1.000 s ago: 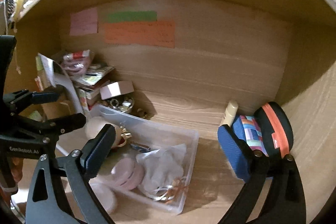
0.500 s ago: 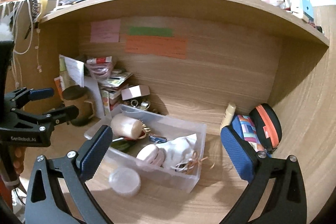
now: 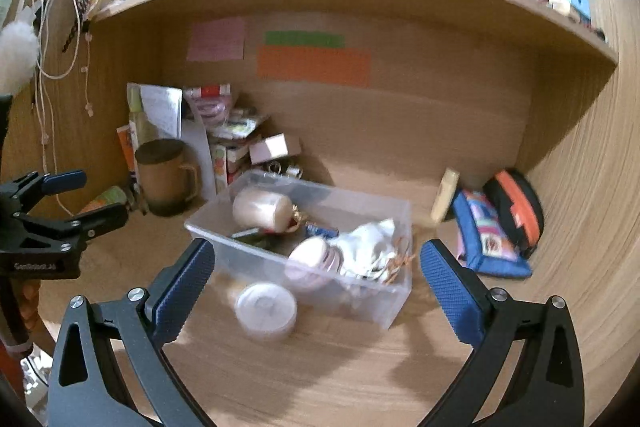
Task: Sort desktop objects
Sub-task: 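Withdraw both tools from the box toward the remaining desk items, then grasp the small metal tin with the left tool while the right tool grasps the white round container, then lift the metal tin and white container toward the plastic box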
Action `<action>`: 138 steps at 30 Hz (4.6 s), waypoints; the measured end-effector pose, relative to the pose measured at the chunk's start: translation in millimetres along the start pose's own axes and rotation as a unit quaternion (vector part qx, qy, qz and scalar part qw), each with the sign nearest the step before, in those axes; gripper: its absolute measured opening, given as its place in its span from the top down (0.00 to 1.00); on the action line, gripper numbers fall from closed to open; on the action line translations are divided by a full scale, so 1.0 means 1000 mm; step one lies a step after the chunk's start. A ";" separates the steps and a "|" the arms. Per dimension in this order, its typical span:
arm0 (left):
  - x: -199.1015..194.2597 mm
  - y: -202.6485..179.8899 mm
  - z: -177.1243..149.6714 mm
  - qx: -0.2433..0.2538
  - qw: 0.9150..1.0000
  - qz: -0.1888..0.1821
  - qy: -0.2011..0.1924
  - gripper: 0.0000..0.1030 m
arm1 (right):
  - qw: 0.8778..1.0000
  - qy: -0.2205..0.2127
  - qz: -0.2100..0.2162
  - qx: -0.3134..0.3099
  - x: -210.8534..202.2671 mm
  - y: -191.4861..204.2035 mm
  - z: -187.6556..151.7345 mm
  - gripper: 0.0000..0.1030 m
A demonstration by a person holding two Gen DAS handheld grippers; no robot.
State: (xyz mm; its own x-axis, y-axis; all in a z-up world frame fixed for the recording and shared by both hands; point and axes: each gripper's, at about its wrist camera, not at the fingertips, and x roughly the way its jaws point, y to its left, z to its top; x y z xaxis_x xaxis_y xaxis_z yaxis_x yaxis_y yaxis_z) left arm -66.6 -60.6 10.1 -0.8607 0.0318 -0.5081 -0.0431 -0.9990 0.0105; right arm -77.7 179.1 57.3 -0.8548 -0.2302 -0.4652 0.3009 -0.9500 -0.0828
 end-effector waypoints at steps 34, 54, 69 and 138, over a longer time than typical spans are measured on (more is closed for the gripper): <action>0.097 -0.012 -0.066 0.113 0.973 -0.114 0.165 0.02 | 0.978 0.198 0.060 0.012 0.114 0.016 -0.065 0.00; 0.106 -0.022 -0.064 0.094 0.970 -0.128 0.184 0.27 | 0.969 0.233 0.083 -0.020 0.143 0.041 -0.064 0.03; 0.101 -0.022 -0.065 0.089 0.975 -0.114 0.168 0.68 | 0.971 0.209 0.119 0.016 0.139 0.028 -0.058 0.38; 0.041 -0.066 0.074 -0.001 0.997 -0.072 -0.004 0.70 | 0.994 -0.007 0.103 0.039 0.012 -0.089 0.034 0.39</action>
State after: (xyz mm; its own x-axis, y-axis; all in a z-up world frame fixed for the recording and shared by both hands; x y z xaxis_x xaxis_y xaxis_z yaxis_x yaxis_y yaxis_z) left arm -136.8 9.1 51.8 -0.8492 0.1755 -0.4980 -0.1659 -0.9841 -0.0638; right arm -129.4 254.2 88.7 -0.7850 -0.4233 -0.4523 0.4365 -0.8961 0.0812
